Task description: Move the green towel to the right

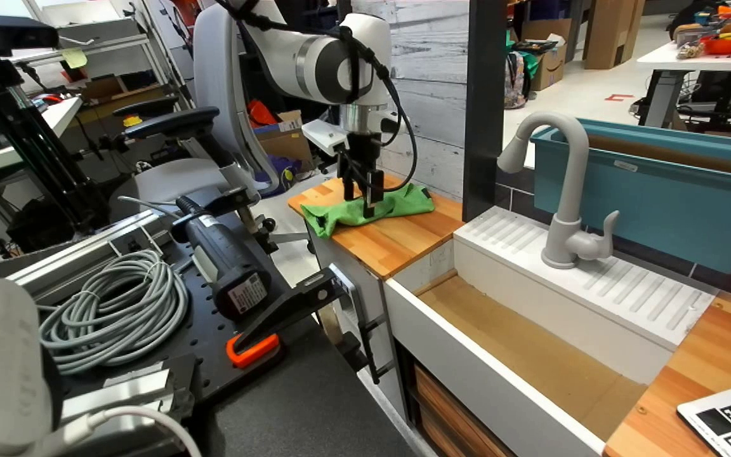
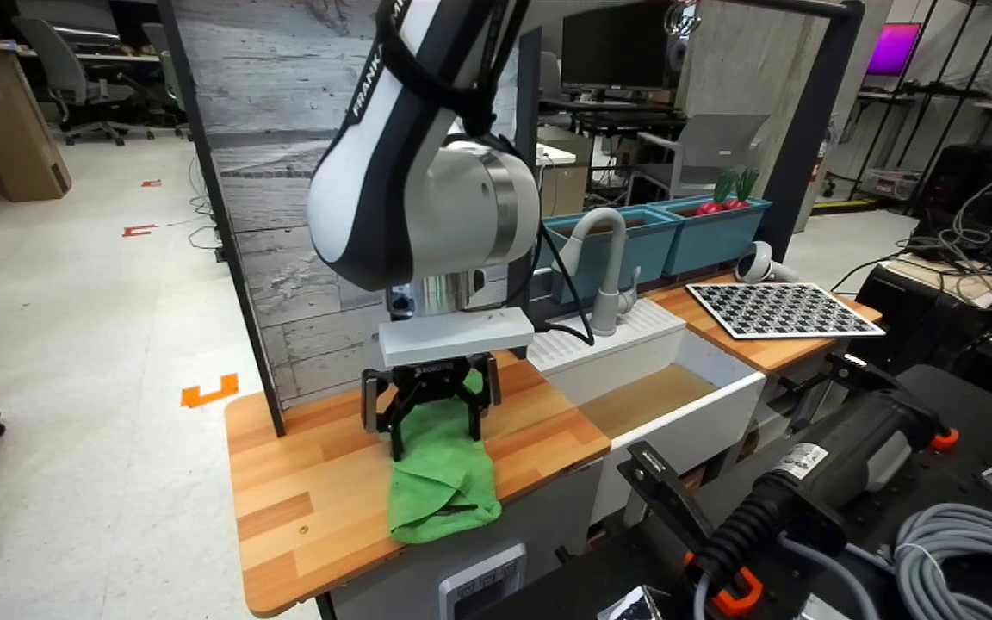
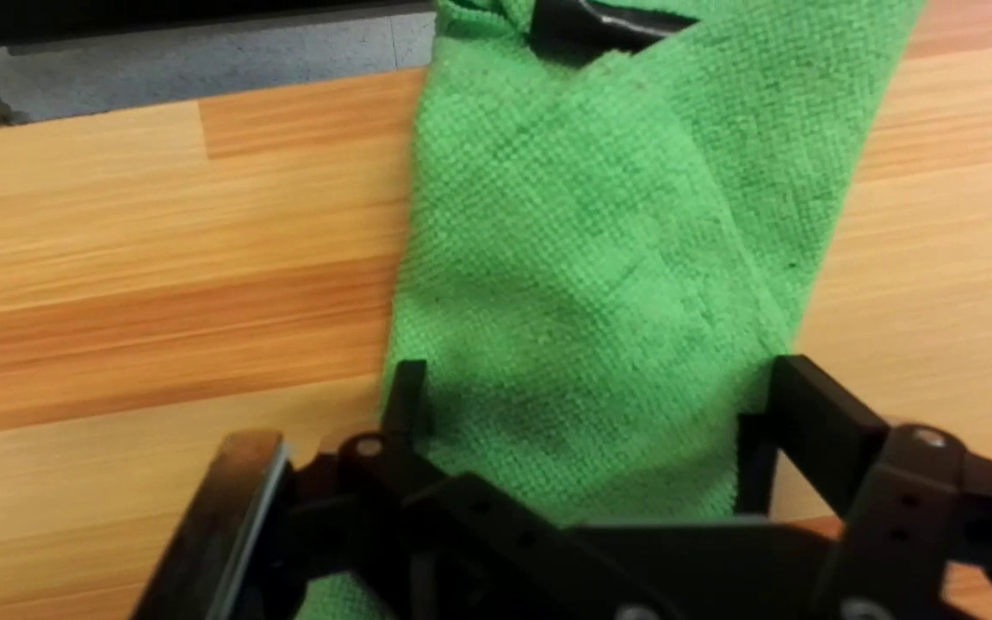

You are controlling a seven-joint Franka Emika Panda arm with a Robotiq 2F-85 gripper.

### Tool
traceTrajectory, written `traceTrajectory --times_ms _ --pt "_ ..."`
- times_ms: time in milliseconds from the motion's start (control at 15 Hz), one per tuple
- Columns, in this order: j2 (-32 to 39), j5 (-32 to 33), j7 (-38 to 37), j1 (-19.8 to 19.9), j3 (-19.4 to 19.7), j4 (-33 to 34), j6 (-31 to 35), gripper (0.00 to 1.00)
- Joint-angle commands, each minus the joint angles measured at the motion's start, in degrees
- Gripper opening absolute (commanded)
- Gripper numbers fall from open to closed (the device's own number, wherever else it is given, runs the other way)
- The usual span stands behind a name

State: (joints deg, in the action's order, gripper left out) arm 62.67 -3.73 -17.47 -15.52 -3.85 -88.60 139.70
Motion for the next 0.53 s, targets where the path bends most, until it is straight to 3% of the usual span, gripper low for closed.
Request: traceTrajectory --times_ms 0,467 --pt "3.02 0.14 1.21 -0.16 0.03 2.99 0.37 1.00" --pt "3.66 0.03 1.52 0.39 0.38 1.98 1.30 1.00"
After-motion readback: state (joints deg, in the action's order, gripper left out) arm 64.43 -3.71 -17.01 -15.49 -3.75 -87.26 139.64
